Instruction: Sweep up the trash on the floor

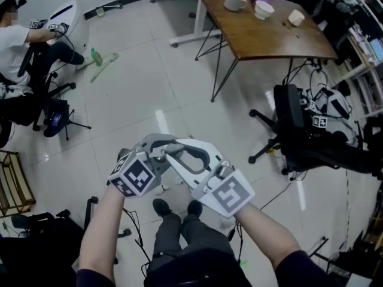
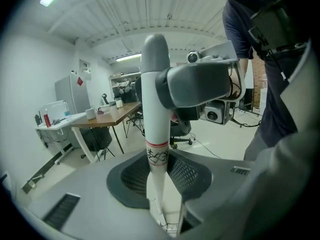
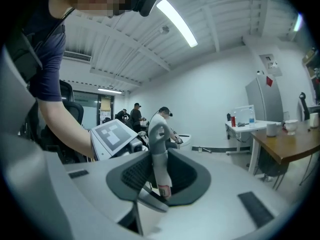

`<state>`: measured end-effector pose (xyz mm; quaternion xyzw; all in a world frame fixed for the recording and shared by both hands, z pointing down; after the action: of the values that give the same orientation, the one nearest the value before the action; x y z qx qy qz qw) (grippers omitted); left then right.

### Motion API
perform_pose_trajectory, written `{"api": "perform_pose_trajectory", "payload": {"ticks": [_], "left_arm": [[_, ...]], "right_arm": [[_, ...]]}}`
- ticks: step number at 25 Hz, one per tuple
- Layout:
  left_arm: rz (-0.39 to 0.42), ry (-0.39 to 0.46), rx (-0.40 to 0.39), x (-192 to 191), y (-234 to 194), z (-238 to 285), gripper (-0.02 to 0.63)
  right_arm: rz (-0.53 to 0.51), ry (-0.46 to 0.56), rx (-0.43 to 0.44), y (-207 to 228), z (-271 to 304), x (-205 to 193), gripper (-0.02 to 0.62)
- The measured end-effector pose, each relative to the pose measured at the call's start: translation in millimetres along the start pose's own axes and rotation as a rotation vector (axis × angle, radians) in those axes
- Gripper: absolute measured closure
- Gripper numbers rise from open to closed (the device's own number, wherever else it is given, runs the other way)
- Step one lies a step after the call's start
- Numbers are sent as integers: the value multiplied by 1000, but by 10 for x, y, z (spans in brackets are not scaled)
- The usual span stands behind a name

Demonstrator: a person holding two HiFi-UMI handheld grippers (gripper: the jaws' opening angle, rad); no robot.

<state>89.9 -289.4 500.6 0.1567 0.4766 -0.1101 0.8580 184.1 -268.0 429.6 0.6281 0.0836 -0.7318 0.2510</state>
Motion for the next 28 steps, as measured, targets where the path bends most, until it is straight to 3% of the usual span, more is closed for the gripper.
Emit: {"api": "perform_pose_trajectory", "payload": {"ticks": [6, 12, 19, 23, 28], "left_arm": [[21, -26, 43, 31, -232, -144, 515], [47, -35, -31, -260, -212, -242, 514], [14, 9, -124, -509, -124, -372, 512], [-48, 36, -210, -621, 74, -426, 509], [-154, 104, -224, -748, 270, -476, 494]], "right_arm": [[-49, 27, 29, 59, 209, 198, 486], [-88, -28, -50, -188, 344, -37, 486], [-29, -51, -143, -465, 434, -194, 486], [10, -67, -178, -666, 361, -314, 486], [25, -73, -198, -870, 279, -446, 485]]}}
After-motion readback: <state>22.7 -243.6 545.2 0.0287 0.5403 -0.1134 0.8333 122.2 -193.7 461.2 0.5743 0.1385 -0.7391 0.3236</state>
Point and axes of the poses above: the fingertips, and each gripper's own axes: z forward along the fingers, y to its right, x out of its top, the point moved 8 cm from there along -z, backward along the fingers, and after that the axes turned 5 degrees about z, right-handed, at the moved point
